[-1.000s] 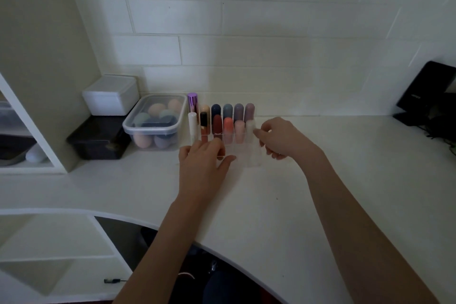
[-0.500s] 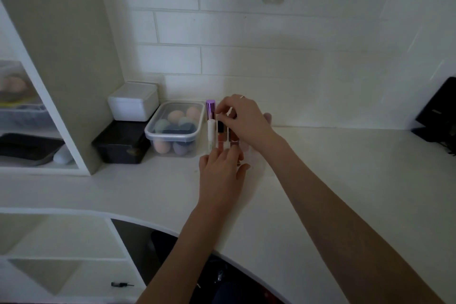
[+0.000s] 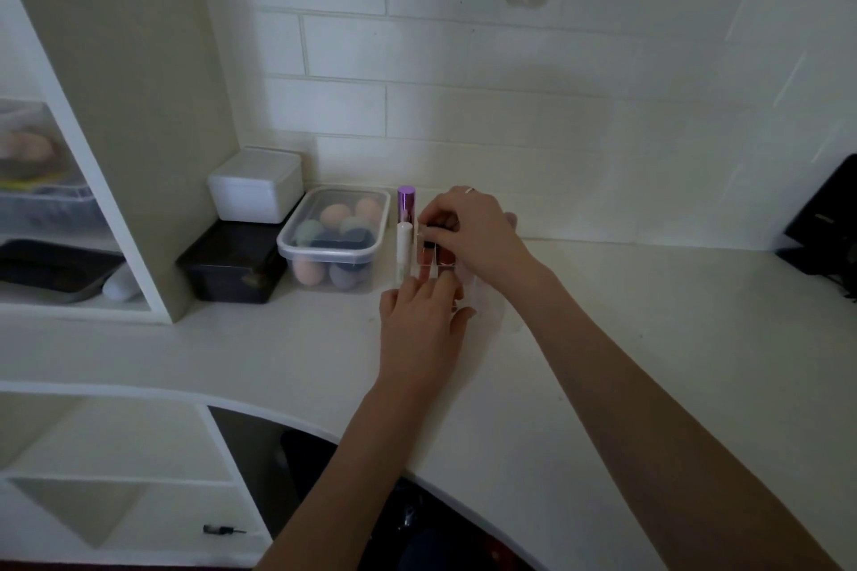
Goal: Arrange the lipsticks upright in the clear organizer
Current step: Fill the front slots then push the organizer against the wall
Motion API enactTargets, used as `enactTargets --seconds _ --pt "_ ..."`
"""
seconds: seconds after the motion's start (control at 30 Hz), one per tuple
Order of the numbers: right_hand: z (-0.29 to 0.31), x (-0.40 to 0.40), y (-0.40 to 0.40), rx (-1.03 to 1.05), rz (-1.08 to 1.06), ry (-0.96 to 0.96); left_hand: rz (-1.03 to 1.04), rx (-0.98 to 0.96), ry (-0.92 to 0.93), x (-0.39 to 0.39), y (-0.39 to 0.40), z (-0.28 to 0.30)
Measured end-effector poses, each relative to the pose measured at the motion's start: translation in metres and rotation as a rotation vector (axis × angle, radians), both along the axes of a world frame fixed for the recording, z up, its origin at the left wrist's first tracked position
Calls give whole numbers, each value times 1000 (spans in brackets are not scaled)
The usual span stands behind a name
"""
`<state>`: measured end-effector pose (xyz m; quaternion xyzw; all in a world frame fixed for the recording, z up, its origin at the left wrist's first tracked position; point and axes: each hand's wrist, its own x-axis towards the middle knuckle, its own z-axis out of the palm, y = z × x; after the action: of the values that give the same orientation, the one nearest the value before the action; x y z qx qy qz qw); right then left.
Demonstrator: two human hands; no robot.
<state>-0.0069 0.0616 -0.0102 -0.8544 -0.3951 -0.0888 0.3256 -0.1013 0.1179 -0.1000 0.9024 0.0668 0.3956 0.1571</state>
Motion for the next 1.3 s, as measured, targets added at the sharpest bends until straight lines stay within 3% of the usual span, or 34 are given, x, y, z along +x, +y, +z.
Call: enactTargets --seconds 0.1,0.2,0.27,0.37,0.67,0.73,0.93,1.1,1.2,1.3 --pt "-4 0 -14 281 -103 -17 7 6 -9 -1 1 1" --pt "-23 -2 -40 620 -396 63 43 79 27 6 2 0" --pt "-45 -2 -52 572 -535 262 83 152 79 15 3 -2" --pt "-72 1 -53 427 -514 520 98 186 101 29 4 -1" --pt "-63 23 -18 449 -400 544 192 279 151 71 26 4" --pt "-63 28 -12 437 -377 544 142 221 171 76 31 5" --pt "-69 45 -6 470 -394 487 58 89 170 89 38 -1" --pt "-57 54 5 461 -505 -88 50 65 119 91 38 -4" --pt "-36 66 24 320 -322 -163 57 62 110 95 38 -5" --pt "-28 77 45 195 -268 -197 45 74 88 98 39 -7"
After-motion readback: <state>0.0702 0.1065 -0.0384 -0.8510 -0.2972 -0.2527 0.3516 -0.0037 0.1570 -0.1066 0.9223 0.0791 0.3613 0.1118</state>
